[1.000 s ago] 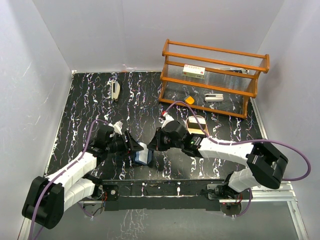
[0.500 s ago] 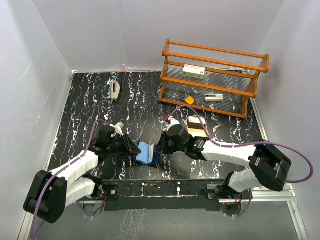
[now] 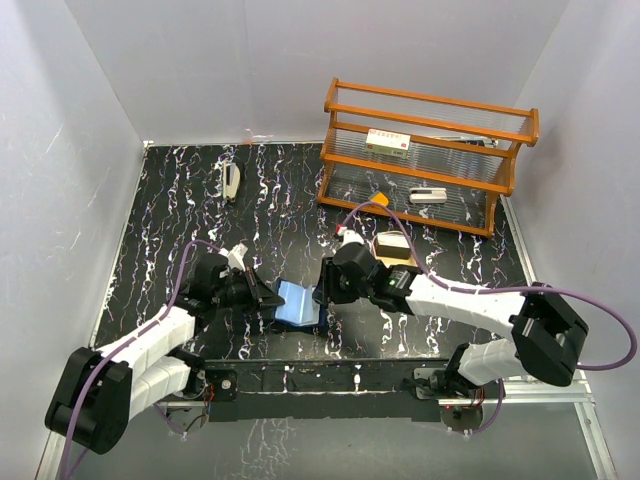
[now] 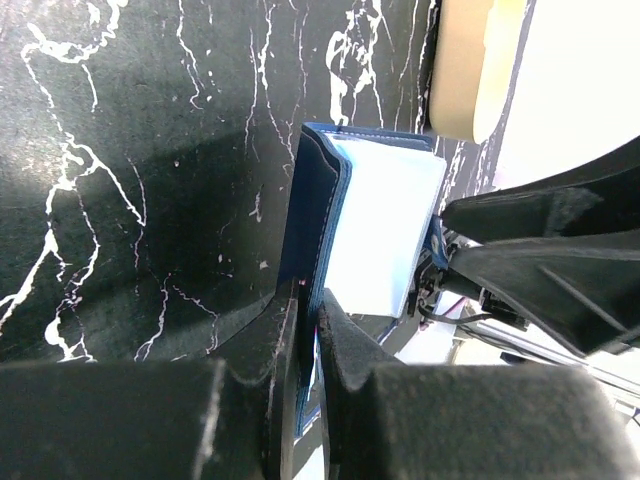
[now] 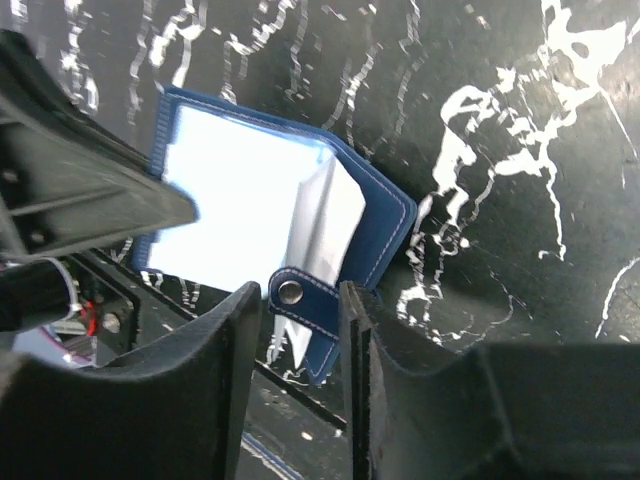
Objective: Put the credit cards into the card holder
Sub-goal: Open the card holder at the center of the board.
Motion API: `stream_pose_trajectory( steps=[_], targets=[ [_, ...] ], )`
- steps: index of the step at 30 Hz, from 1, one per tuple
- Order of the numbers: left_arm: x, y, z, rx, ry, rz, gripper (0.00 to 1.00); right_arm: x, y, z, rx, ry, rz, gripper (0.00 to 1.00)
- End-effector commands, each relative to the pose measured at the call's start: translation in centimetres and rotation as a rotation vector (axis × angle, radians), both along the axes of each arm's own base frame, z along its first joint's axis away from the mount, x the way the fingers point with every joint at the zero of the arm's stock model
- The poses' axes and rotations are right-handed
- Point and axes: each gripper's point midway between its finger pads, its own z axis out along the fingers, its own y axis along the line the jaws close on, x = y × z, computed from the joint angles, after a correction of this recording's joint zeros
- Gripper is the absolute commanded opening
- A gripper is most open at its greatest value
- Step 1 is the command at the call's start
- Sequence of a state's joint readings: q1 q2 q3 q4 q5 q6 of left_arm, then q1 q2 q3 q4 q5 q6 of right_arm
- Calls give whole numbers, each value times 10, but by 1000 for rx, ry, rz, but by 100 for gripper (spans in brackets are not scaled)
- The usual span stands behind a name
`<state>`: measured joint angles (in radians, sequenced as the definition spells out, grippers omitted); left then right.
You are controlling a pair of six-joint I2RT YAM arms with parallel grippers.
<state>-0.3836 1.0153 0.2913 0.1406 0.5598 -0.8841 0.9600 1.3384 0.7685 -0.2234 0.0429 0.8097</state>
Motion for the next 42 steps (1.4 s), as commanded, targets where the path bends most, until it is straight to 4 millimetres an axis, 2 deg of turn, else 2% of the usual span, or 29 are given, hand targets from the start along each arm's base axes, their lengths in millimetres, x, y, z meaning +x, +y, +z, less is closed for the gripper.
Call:
stream_pose_trajectory(
  steps=[1,7,13,16,21,25,30,34,37,42],
  targets=[
    [-2,-7,13,-61,-34,-31,0,12,17,61,91,-86,29,38],
    [0,-6,10,-39,-24,-28,0,8,40,77,188,-54,71,46],
    [-1,-3,6,-16,-17,-26,0,8,61,77,232,-37,105,46],
    [0,-4,7,-19,-20,-26,1,10,67,65,225,-20,112,46],
    [-2,-5,7,-39,-21,-24,8,13,73,32,167,20,113,47],
    [-5,-7,7,-65,-19,-31,0,15,73,13,142,44,93,49],
    [-5,-7,8,-71,-29,-34,0,17,73,12,164,54,57,53],
    [-5,-7,5,-63,-22,-28,7,19,76,5,164,71,45,55],
    [-6,-7,5,-65,-21,-34,0,23,75,0,136,71,20,55],
    [-6,-7,4,-64,-19,-36,0,34,66,-6,101,38,-41,53]
  ],
)
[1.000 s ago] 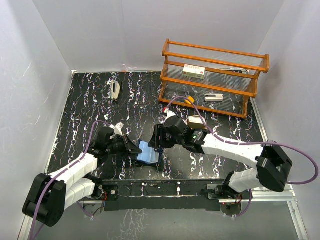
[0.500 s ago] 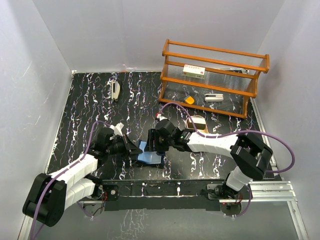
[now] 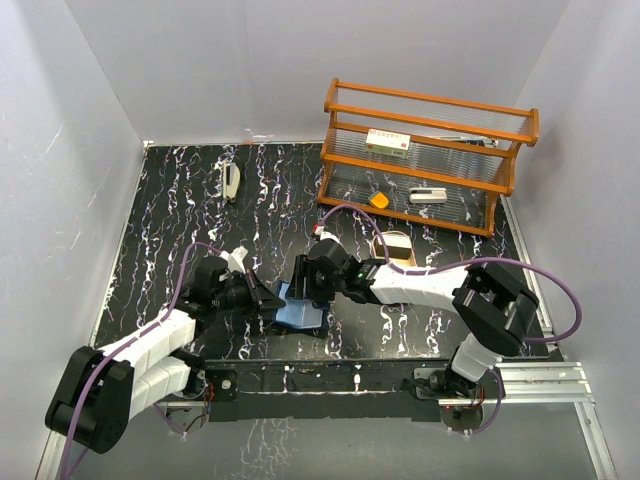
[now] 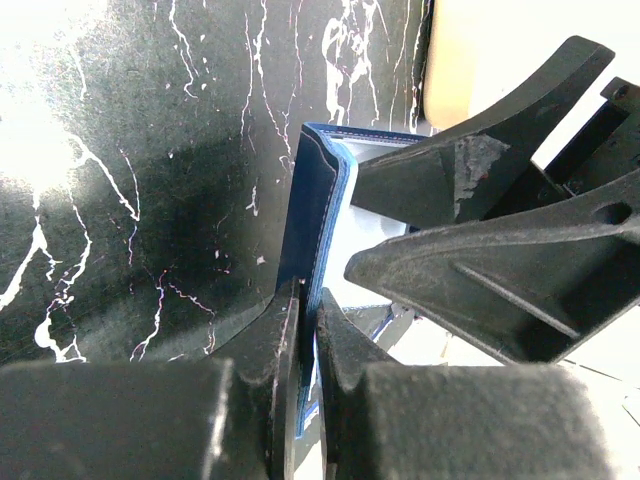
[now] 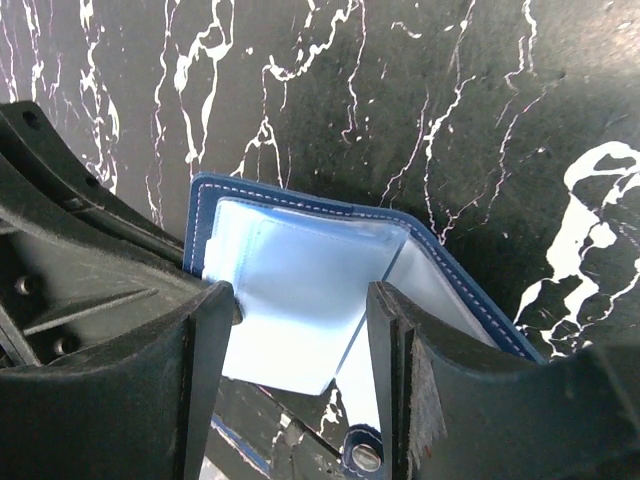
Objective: Put the credit cards into the card holder
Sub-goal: Open the card holder at the center of the board.
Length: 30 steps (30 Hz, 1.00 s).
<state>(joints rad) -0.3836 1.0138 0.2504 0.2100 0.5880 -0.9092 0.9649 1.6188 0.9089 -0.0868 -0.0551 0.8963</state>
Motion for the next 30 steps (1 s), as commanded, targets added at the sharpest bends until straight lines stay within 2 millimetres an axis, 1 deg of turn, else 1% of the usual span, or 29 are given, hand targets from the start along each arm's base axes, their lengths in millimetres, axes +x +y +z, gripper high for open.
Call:
stream_pose_trajectory(
  steps=[1,2,4,8,10,15,16,18,19,21,22,23,24,25,28,30],
  targets=[
    [-2,-4,6,-26,-19,-27,0,19,6,16,23,-70,-66,53],
    [-1,-4,7,-25,-21,-26,0,19,6,15,21,-71,-68,53],
    [-1,-4,7,-24,-21,-25,5,20,6,13,22,-70,-67,53],
    [-1,-4,8,-24,-21,-24,6,20,9,8,21,-68,-57,53],
    [0,-3,7,-20,-20,-20,9,21,9,6,17,-74,-55,53],
    [0,-3,6,-16,-20,-15,8,20,11,-2,5,-65,-42,53],
    [0,-3,7,-17,-19,-17,10,19,12,-4,6,-60,-39,53],
    [0,-3,6,-15,-17,-17,17,17,12,-8,1,-49,-34,52],
    [0,-3,6,-16,-16,-16,19,17,10,-10,-5,-46,-34,52],
    [0,-3,7,-18,-15,-17,19,16,7,-14,-13,-44,-39,51],
    [0,-3,7,-21,-14,-17,18,15,5,-16,-20,-43,-40,51],
    [0,-4,8,-24,-17,-18,12,15,2,-17,-26,-44,-45,50],
    [-1,-4,8,-28,-17,-18,4,15,1,-18,-28,-45,-49,50],
    [0,-4,9,-32,-22,-18,0,14,0,-19,-31,-45,-51,50],
    [-1,-4,7,-32,-18,-18,0,15,-1,-15,-24,-49,-54,49],
    [-1,-4,6,-32,-13,-21,0,15,1,-6,-6,-55,-52,49]
  ],
)
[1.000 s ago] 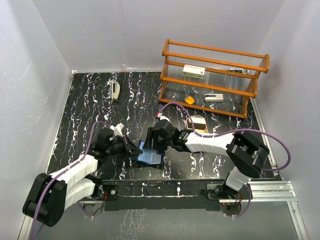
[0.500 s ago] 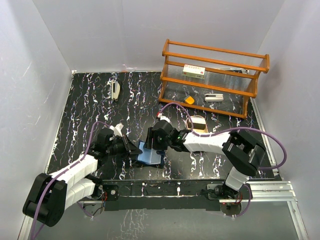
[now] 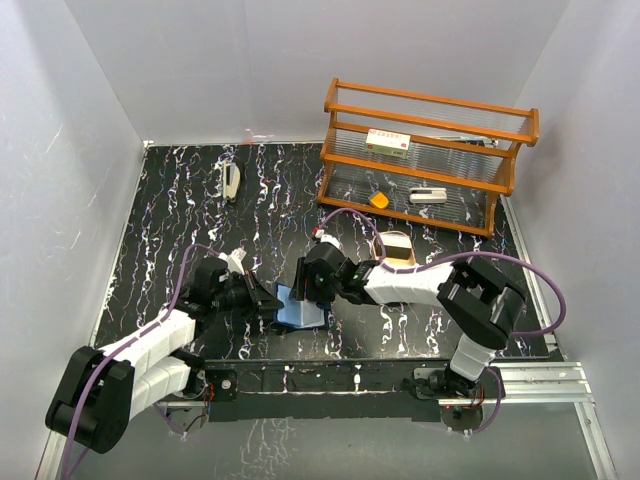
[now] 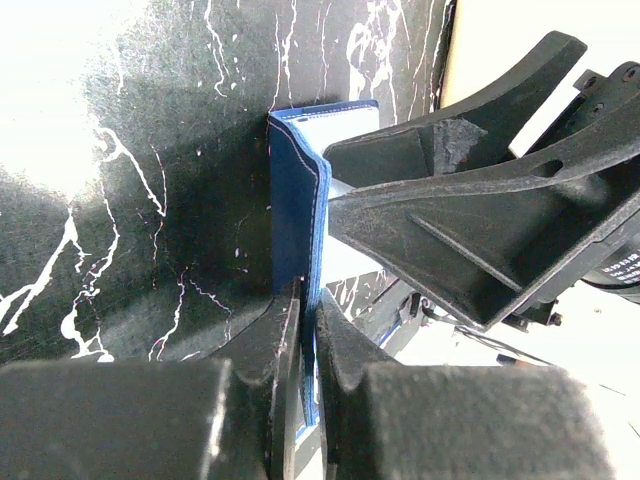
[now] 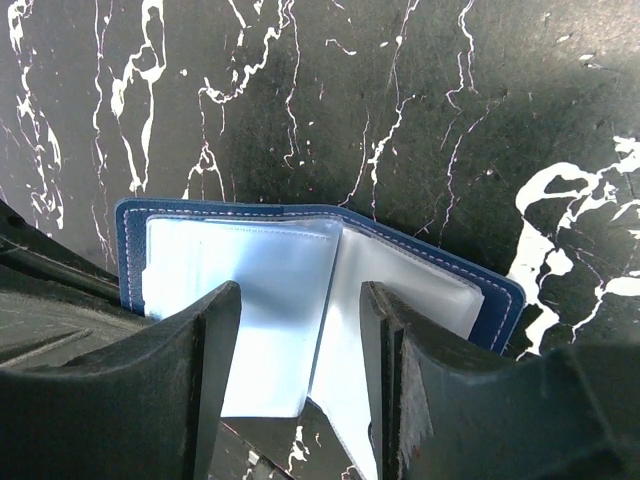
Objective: Put the credit cards into the card holder
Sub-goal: Open the card holder at the center of the board.
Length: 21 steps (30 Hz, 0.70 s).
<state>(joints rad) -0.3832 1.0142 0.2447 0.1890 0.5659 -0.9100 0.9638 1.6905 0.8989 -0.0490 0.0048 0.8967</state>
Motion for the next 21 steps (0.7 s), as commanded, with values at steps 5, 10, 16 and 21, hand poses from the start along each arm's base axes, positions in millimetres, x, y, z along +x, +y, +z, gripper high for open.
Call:
stream_pose_trajectory(
  steps=[5,10,16,21],
  targets=[
    [-1,-6,8,-38,-31,-38,0,8,10,51,106,-85,-3,52],
    [-1,-6,7,-38,-31,-34,0,4,19,59,143,-70,26,54],
    [0,-7,10,-42,-34,-33,0,4,19,46,121,-48,19,55],
    [1,-7,12,-46,-37,-32,0,5,19,37,105,-40,19,55]
  ],
)
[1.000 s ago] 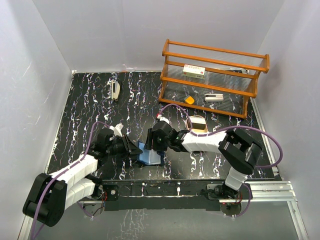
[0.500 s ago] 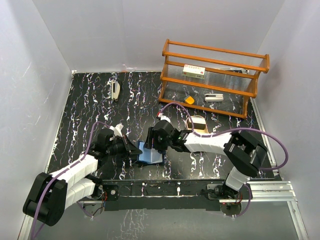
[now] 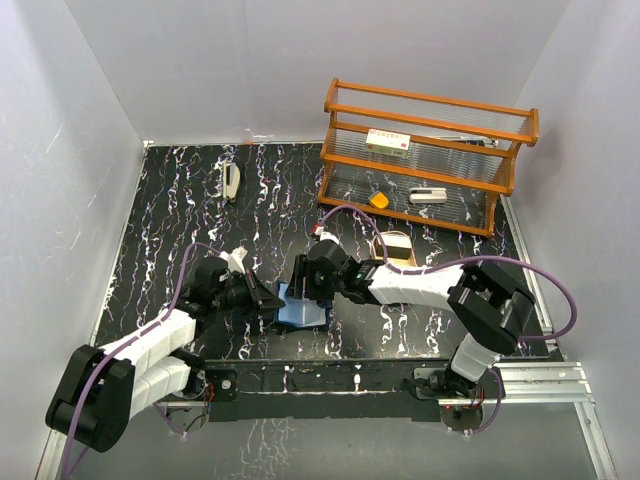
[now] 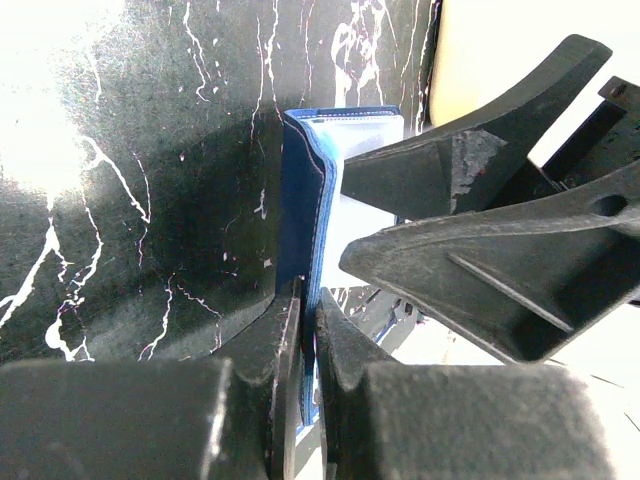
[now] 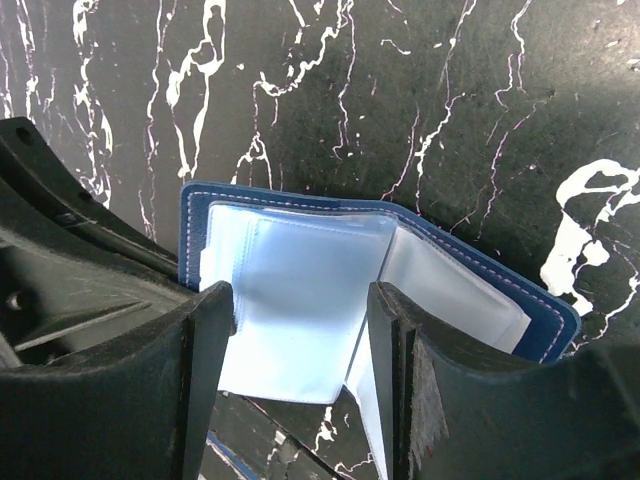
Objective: Put the credit cards into the card holder
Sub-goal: Open the card holder at the center of the board.
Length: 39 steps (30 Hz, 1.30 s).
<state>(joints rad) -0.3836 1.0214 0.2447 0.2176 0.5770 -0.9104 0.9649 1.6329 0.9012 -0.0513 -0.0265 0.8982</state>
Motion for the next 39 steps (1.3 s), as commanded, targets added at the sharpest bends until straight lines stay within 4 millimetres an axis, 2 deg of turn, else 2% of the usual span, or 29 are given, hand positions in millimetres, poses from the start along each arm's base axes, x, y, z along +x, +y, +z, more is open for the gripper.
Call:
stream_pose_trajectory(
  steps=[1,7,13,26,28,33,36,39],
  targets=[
    [-1,-4,9,-31,-21,-23,0,8,13,10,40,-22,-5,55],
    [-1,-5,9,-39,-21,-23,0,6,13,3,31,-10,6,54],
    [-2,-4,7,-32,-17,-23,0,7,3,-7,-30,-8,-14,54],
    [-1,-1,3,-7,-5,-10,2,10,-7,-7,-64,-30,-36,51],
    [-1,-1,2,-1,-3,-10,7,10,-9,-7,-71,-31,-40,51],
    [-1,1,-2,11,5,-2,26,10,-12,-7,-79,-40,-47,50],
    [-1,1,-5,18,8,-6,32,10,-13,-8,-84,-41,-48,50],
    [-1,2,-8,29,16,-9,33,10,-15,-9,-93,-44,-46,50]
  ],
)
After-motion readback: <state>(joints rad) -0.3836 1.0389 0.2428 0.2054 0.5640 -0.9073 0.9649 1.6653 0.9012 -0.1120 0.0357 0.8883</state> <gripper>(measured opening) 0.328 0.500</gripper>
